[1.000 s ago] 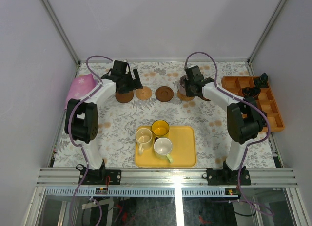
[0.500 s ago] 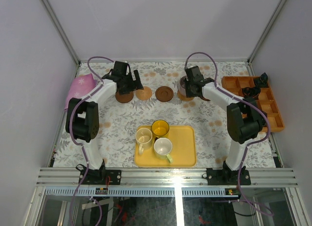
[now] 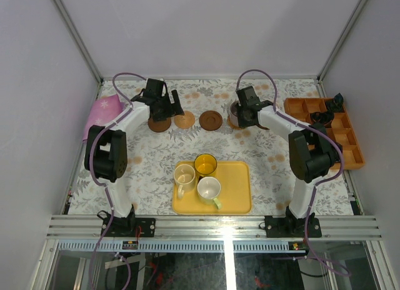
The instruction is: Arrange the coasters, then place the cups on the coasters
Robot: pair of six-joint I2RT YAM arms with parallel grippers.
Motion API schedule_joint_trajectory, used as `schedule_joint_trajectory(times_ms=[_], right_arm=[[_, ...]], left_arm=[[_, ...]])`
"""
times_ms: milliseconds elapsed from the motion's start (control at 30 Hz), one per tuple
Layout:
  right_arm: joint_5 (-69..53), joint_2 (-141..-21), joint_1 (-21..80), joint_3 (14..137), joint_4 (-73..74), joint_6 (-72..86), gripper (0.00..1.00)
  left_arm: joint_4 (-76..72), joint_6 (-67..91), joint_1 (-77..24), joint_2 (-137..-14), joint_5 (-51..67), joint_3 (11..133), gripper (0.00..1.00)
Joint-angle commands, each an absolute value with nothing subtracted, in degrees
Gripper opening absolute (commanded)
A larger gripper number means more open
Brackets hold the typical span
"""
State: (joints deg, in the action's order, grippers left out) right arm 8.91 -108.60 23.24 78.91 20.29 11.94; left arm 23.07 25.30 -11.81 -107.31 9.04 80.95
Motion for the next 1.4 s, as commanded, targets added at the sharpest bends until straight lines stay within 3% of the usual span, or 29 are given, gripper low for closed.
schedule_joint_trajectory(times_ms=[0, 433, 533, 667, 833, 1367], right_arm=[[9.21, -107.96, 23.20, 82.08, 16.93, 12.28, 0.00], [10.95, -108.41, 23.20, 82.69, 17.73, 13.46, 0.01], [10.90, -108.30, 23.20, 82.65, 18.08, 13.74, 0.16], [10.72, -107.55, 23.14, 82.30, 18.07, 14.12, 0.50], [10.28, -106.40, 23.18, 81.70, 18.03, 14.15, 0.77], [8.29, -96.18, 27.03, 77.61, 23.25, 15.45, 0.77]], left_arm=[[20.83, 25.84, -11.42, -108.31, 9.80, 83.22, 0.87], [20.92, 25.66, -11.39, -108.28, 9.77, 82.97, 0.87], [20.98, 25.66, -11.34, -108.29, 9.83, 82.92, 0.87], [21.10, 25.58, -11.34, -108.33, 9.89, 82.97, 0.87], [21.28, 25.49, -11.33, -108.48, 9.99, 83.22, 0.87], [22.15, 24.96, -11.28, -107.45, 10.25, 83.15, 0.87]])
